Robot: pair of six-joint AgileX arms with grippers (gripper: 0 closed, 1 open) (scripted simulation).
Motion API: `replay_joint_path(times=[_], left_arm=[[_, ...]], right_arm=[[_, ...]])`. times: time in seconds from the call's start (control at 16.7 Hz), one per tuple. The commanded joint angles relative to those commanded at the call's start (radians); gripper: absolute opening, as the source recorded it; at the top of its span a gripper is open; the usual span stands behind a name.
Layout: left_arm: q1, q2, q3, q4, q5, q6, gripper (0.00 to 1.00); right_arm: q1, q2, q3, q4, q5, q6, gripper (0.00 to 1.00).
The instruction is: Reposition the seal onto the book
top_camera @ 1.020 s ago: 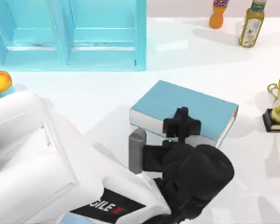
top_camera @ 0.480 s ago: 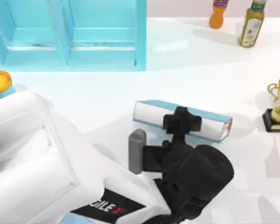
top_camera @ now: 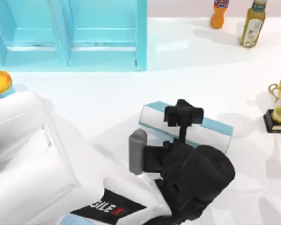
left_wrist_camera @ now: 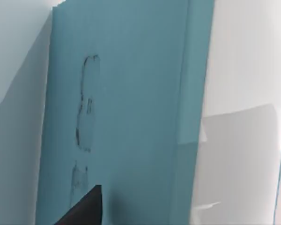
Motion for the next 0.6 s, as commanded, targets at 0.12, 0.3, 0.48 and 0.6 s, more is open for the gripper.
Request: replay_joint_path(times=[0.12,0.3,0.48,0.6], left_arm=[[0.0,0.0,0.0,0.0,0.0,0.0,1.0],[-0.009,0.001,0.0,-0.014,-0.005,-0.013,1.0],[-0.063,-0.006,0.008,-0.11,-0.042,-0.11,1.0],[-0.118,-0.016,0.016,-0.221,-0.081,-0.215,1.0]], right_arm=[[0.0,0.0,0.0,0.0,0.0,0.0,1.0],[0.0,0.0,0.0,0.0,0.0,0.0,1.0],[0.0,0.0,0.0,0.0,0.0,0.0,1.0],[0.0,0.0,0.0,0.0,0.0,0.0,1.0]])
